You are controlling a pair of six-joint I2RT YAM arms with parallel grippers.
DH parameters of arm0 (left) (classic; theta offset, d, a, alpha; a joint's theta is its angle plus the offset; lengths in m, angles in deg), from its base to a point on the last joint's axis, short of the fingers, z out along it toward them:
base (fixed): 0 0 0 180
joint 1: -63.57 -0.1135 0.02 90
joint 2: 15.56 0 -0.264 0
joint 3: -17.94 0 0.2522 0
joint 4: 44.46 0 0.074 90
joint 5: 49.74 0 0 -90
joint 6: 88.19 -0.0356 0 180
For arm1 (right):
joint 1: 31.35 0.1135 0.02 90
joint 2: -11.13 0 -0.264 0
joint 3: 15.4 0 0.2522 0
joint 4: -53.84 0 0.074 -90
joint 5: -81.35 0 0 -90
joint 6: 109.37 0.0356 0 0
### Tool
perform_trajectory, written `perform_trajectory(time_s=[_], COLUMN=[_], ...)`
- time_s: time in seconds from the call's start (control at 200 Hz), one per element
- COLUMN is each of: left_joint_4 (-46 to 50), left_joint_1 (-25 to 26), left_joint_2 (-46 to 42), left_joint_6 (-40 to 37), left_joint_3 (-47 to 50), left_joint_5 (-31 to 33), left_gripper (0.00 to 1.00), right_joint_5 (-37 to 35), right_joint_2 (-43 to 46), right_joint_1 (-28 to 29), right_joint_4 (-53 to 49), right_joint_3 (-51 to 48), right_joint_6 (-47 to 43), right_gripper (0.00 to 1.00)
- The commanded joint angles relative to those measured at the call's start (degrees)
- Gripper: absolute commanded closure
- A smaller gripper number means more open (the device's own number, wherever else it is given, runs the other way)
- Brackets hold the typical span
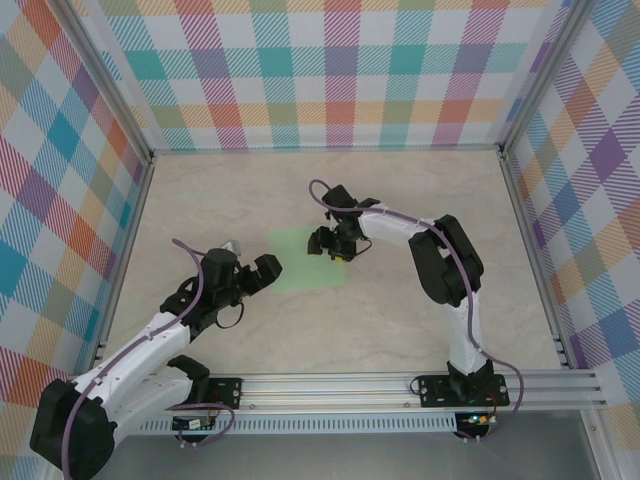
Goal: Fold a paper plane with a square sheet of paper (pick it up from the middle)
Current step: Move the square sheet of paper to the center of the table.
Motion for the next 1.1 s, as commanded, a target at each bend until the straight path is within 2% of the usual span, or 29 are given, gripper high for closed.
perform_trajectory(time_s=[0.0, 0.135, 0.32, 0.53, 0.695, 0.865, 1.095], left_joint_4=[-3.8, -6.2, -9.5, -7.6, -6.7, -5.1, -4.4], left_joint_1=[-0.8, 0.3, 1.4, 1.4, 1.1, 1.0, 1.0], left_joint_2=[1.9, 3.8, 6.6, 5.9, 0.3, -3.1, 2.1], left_joint_6=[-0.1, 0.5, 0.5, -2.9, -3.4, -4.8, -5.1], left_joint_3=[0.0, -0.3, -0.2, -0.2, 1.7, 1.4, -2.0], left_joint_5=[-3.7, -4.3, -4.5, -1.3, 3.1, 3.2, -0.4], left_gripper=[0.00, 0.00, 0.00, 0.00, 0.00, 0.00, 0.00], right_joint_5=[-5.9, -7.7, -6.2, -2.1, -4.0, -3.2, -4.0], right_joint_2=[3.6, 8.7, 12.3, 13.9, 15.6, 14.0, 10.2], right_joint_1=[-1.6, -4.2, -7.0, -6.5, -4.9, -4.2, -4.1], right_joint_4=[-5.9, -5.2, -3.4, -2.6, -1.3, -0.7, -2.9], right_joint_3=[-7.5, -15.4, -21.0, -17.6, -16.0, -14.8, -14.3], right_joint_6=[-1.8, -4.2, -6.0, -6.5, -2.6, 0.3, -0.8], right_gripper=[0.36, 0.35, 0.34, 0.33, 0.31, 0.32, 0.33])
